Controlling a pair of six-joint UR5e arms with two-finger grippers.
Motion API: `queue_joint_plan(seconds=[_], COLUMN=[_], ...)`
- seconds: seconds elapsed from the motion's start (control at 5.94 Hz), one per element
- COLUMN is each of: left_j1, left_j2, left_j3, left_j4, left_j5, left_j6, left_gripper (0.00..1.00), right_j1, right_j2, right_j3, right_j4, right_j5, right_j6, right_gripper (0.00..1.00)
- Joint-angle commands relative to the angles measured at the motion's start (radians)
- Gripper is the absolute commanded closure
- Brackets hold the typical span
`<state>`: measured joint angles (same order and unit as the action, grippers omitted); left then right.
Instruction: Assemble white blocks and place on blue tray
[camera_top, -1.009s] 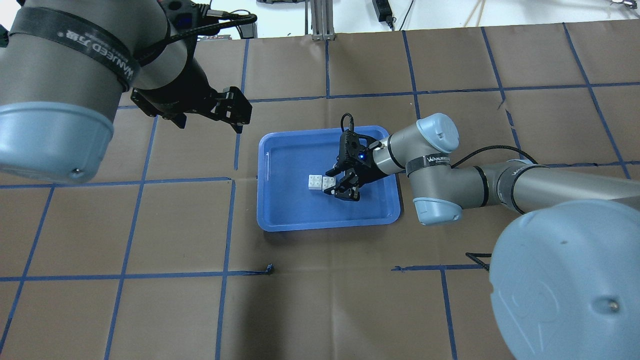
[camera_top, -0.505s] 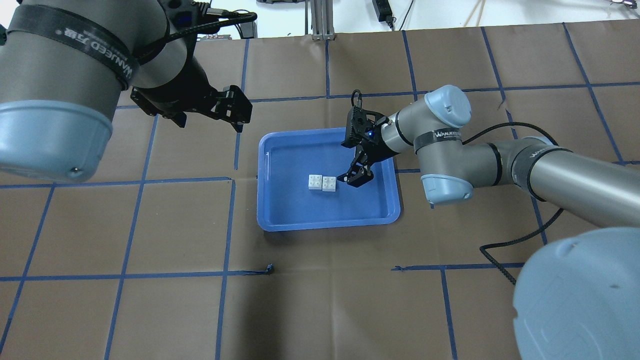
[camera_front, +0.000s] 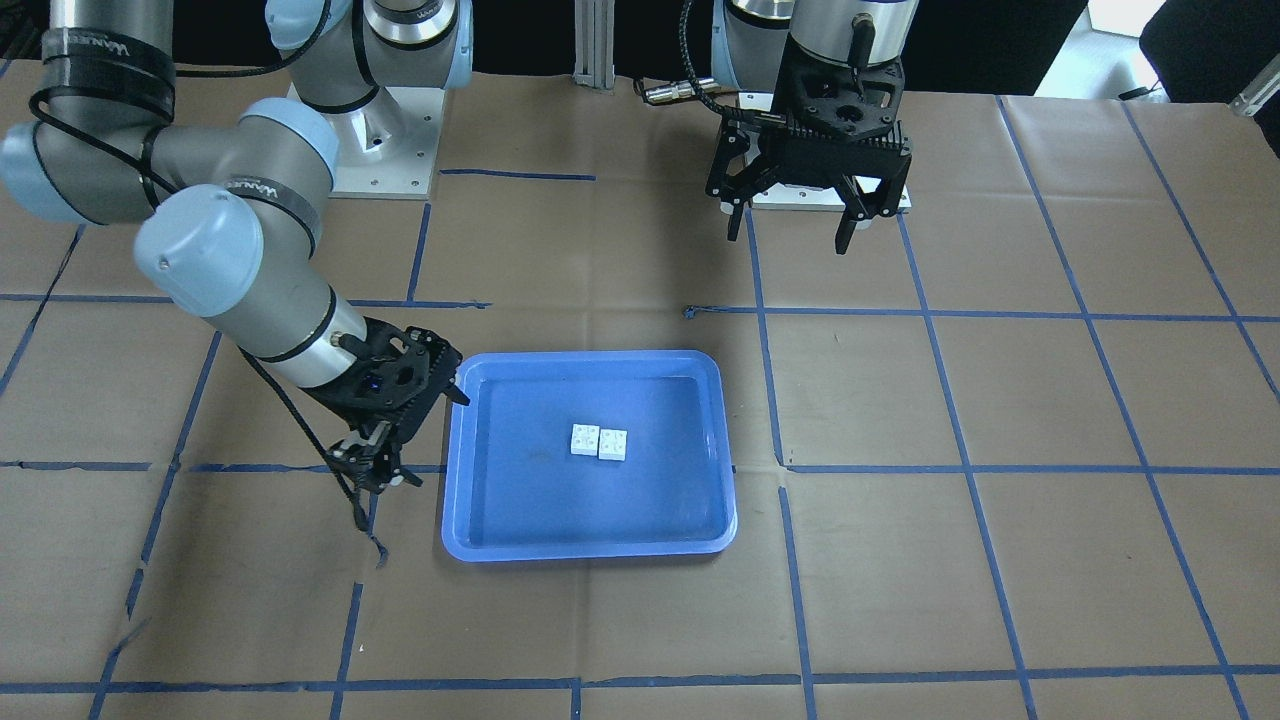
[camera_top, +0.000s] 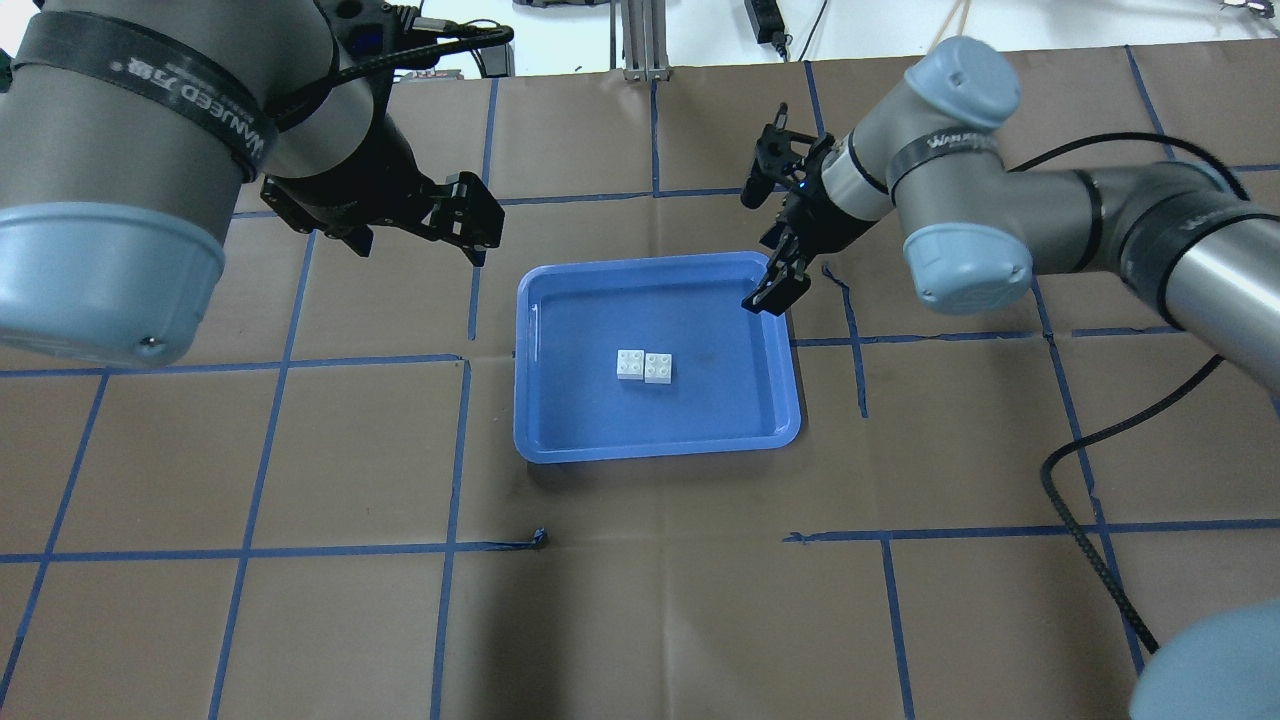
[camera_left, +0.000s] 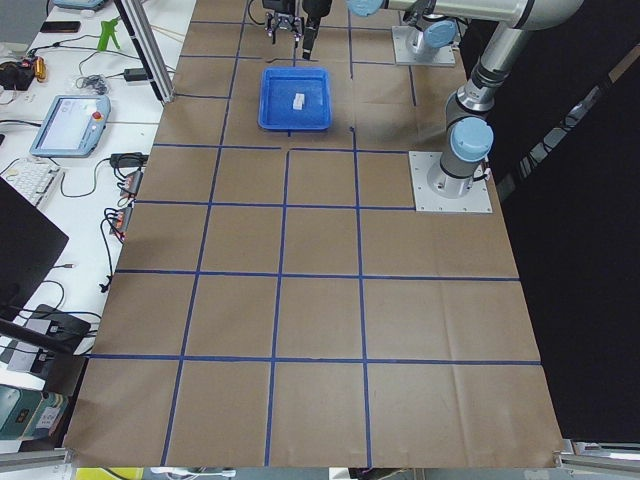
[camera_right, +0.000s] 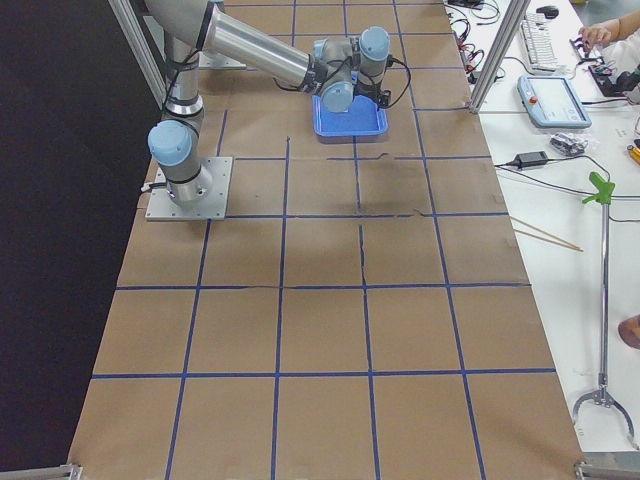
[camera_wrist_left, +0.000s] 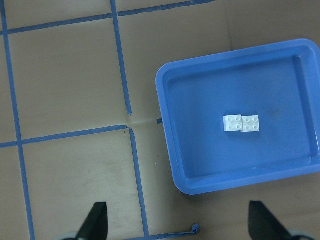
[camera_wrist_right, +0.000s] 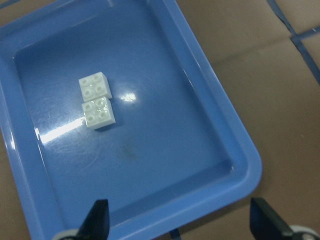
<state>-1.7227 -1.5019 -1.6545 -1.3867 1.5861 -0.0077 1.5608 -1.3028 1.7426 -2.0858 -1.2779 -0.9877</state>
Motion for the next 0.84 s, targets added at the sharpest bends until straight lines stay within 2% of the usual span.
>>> queue_joint_plan(seconds=[0.0,0.17,0.34,0.67], left_j1=[0.000,0.002,0.000,0.000], left_j2=[0.000,0.000,0.000,0.000], left_j3=[0.001,0.001,0.001,0.001], left_j4=[0.002,0.003,0.003,0.003], left_j5=[0.000,0.000,0.000,0.000], left_j6=[0.000,0.000,0.000,0.000], left_gripper=[0.01,0.01,0.01,0.01], right_j1=[-0.037,-0.039,-0.039,-0.036], right_j2=[-0.074,-0.123,-0.151,-0.164], right_j3=[-0.038,-0.055,-0.078,-0.186], right_j4=[0.155,0.211,0.301,0.491], right_j5=[-0.134,-0.249,-0.282,-0.273], right_j6=[0.406,0.572,0.748,0.956], right_gripper=[0.00,0.00,0.00,0.00])
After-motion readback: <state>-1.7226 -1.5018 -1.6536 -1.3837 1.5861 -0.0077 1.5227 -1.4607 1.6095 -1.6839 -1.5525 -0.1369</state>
